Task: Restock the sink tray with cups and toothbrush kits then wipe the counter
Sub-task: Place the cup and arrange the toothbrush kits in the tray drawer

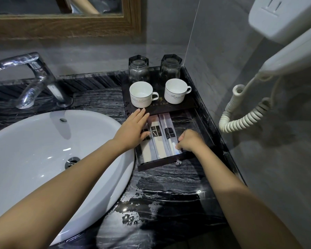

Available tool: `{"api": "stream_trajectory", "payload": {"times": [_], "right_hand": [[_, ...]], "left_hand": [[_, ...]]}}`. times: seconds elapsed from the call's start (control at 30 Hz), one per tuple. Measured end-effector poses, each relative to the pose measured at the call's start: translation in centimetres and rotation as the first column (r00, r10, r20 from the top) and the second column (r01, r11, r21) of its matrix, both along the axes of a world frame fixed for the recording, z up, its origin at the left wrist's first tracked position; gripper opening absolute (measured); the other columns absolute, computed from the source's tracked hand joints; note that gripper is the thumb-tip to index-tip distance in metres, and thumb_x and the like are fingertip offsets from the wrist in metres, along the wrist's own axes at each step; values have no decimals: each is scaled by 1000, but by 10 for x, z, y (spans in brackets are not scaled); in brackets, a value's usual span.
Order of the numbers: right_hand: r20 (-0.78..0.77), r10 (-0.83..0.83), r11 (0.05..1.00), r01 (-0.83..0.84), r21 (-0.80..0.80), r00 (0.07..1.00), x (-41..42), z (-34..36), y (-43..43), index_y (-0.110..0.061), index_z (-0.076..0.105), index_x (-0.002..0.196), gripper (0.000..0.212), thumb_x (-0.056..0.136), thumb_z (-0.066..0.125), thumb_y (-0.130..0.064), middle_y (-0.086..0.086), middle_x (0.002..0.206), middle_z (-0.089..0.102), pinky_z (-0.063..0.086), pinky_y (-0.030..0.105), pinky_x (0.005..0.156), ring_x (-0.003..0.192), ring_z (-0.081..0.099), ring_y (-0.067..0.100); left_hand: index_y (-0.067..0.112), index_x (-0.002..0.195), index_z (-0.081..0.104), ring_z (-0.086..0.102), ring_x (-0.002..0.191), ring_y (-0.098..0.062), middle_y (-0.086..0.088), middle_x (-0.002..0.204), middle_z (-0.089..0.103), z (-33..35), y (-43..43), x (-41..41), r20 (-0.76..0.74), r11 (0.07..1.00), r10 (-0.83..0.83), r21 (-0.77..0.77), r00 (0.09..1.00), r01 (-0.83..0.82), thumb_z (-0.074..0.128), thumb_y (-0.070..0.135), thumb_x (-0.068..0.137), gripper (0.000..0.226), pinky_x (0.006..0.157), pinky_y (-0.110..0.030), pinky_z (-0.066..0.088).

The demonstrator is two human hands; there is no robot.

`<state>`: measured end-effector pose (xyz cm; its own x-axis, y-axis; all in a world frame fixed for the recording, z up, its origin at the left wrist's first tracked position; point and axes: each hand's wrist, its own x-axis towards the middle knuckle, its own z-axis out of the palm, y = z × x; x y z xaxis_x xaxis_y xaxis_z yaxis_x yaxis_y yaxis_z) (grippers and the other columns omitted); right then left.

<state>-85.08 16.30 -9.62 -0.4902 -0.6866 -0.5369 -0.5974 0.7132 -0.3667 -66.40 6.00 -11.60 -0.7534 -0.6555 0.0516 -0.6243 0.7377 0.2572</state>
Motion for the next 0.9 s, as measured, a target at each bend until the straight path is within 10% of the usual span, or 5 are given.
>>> {"api": "stream_trajectory", "payload": {"times": [0.33,0.47,0.57,0.77,0.9], "right_hand": [[-51,38,999,-37,24,998,-1,5,3,0,64,106,25,82,65,-8,14,114,65,52,36,90,103,62,29],[-290,19,942,-114,-315,957,7,15,31,-14,59,95,12,84,62,-16,4,99,64,49,34,78,94,59,25],[-236,-109,836,-40,-547,966,24,11,73,-21,54,81,13,84,64,-26,-8,79,56,40,23,57,72,54,12],[35,-180,850,173,-497,983,55,-32,100,-13,55,95,21,85,66,-27,-1,94,58,49,25,73,86,58,14],[163,-296,748,334,-574,941,61,-44,89,-15,51,85,18,83,68,-20,-6,76,57,43,12,58,72,58,10]], "left_hand": [[12,147,17,4,146,-23,-9,158,10,0,-2,1,-1,1000,-6,8,1000,6,49,37,92,68,119,-32,5],[11,147,17,6,146,-24,-10,158,11,0,-2,3,23,1000,-9,-26,1000,10,48,37,92,68,119,-33,7],[10,147,17,7,146,-24,-10,158,12,-1,-2,7,40,998,8,-61,999,-6,47,38,92,68,119,-34,7],[9,147,17,5,146,-25,-12,158,11,-2,-1,7,14,999,37,-34,999,-36,45,39,93,68,119,-34,6],[7,146,19,6,146,-24,-12,157,13,-2,0,8,-24,999,48,-3,999,-48,46,39,93,67,119,-33,6]]}}
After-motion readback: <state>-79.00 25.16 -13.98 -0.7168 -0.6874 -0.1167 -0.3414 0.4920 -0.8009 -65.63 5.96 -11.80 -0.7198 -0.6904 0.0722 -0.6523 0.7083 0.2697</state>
